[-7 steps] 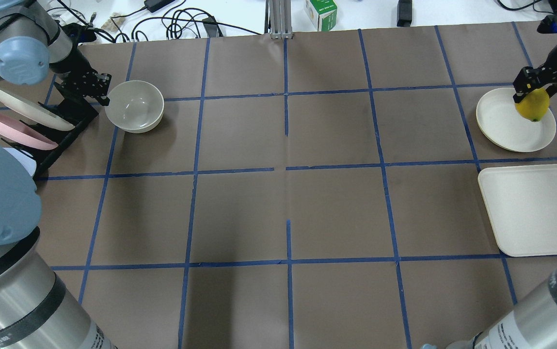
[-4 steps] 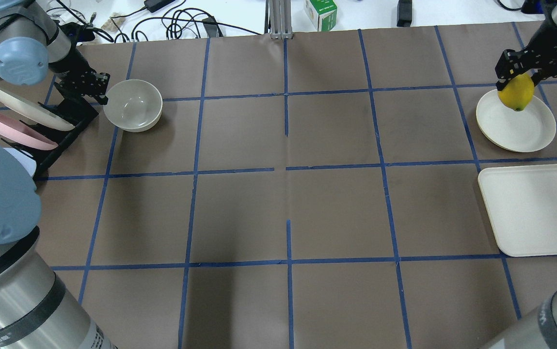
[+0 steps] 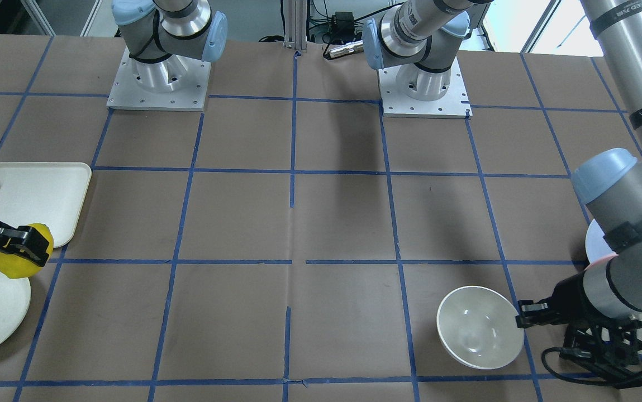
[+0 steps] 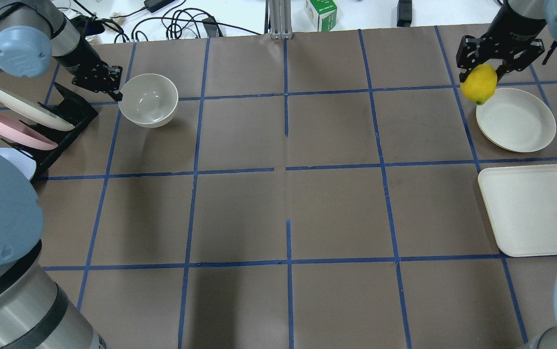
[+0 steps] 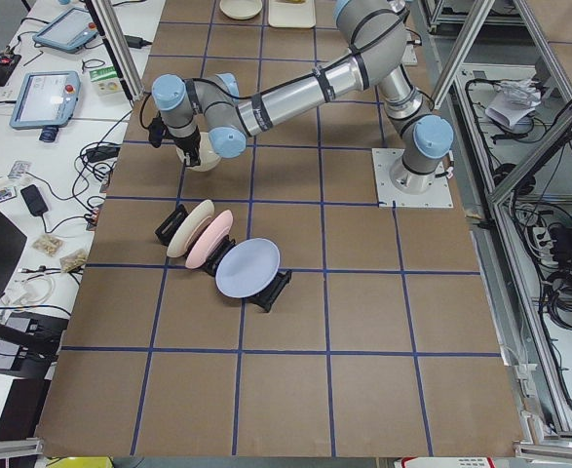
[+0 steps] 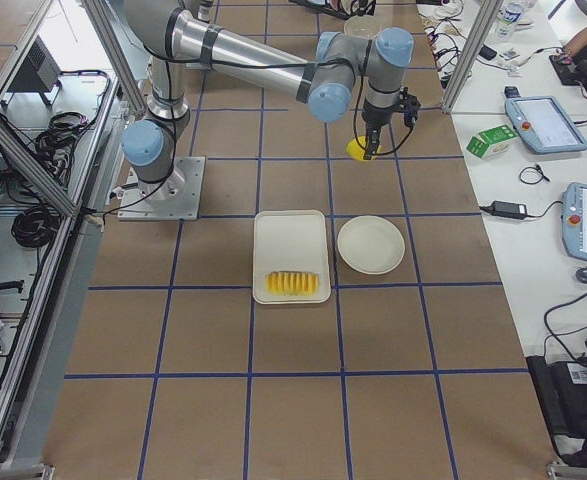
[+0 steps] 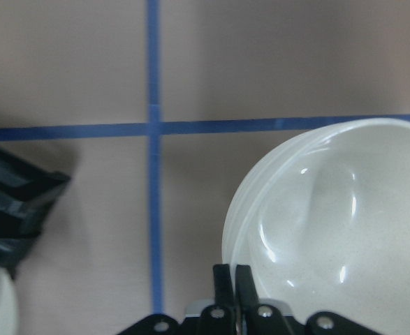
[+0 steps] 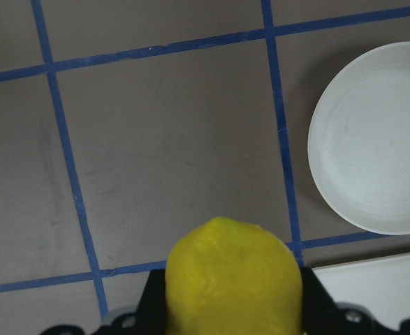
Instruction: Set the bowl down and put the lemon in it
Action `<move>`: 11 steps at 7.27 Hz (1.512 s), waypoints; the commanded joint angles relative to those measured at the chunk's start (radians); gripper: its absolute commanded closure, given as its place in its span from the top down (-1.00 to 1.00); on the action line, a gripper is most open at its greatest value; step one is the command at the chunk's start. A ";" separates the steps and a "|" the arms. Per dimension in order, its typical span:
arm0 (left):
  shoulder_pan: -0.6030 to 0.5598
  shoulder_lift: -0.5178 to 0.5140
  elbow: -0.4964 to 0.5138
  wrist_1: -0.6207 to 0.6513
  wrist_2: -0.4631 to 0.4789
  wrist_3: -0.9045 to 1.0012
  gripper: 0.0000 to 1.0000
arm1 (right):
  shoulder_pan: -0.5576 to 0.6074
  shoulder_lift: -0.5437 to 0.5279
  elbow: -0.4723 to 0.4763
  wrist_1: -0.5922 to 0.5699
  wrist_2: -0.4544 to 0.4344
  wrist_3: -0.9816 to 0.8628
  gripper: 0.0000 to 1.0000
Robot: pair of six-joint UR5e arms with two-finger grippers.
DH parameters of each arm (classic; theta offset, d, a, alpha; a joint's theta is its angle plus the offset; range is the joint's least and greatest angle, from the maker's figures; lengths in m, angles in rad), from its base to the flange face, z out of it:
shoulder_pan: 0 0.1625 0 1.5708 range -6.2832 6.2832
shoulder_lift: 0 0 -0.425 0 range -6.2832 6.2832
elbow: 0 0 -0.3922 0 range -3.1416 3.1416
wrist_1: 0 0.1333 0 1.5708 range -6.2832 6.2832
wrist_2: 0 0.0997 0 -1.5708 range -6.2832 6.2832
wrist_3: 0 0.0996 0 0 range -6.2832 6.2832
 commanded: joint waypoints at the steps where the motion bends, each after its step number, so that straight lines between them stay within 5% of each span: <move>1: -0.150 0.046 -0.082 -0.009 -0.086 -0.148 -1.00 | 0.060 -0.017 -0.001 0.006 0.000 0.092 -1.00; 4: -0.324 0.117 -0.200 0.014 -0.146 -0.399 -1.00 | 0.131 -0.026 -0.001 0.008 0.002 0.199 -1.00; 6: -0.414 0.132 -0.356 0.259 -0.144 -0.579 -1.00 | 0.197 -0.031 0.001 0.022 0.009 0.308 -1.00; 9: -0.450 0.155 -0.395 0.275 -0.129 -0.593 -1.00 | 0.246 -0.023 0.013 0.022 0.022 0.360 -1.00; 11: -0.444 0.180 -0.380 0.264 -0.077 -0.592 0.75 | 0.296 -0.011 0.013 0.008 0.022 0.368 -1.00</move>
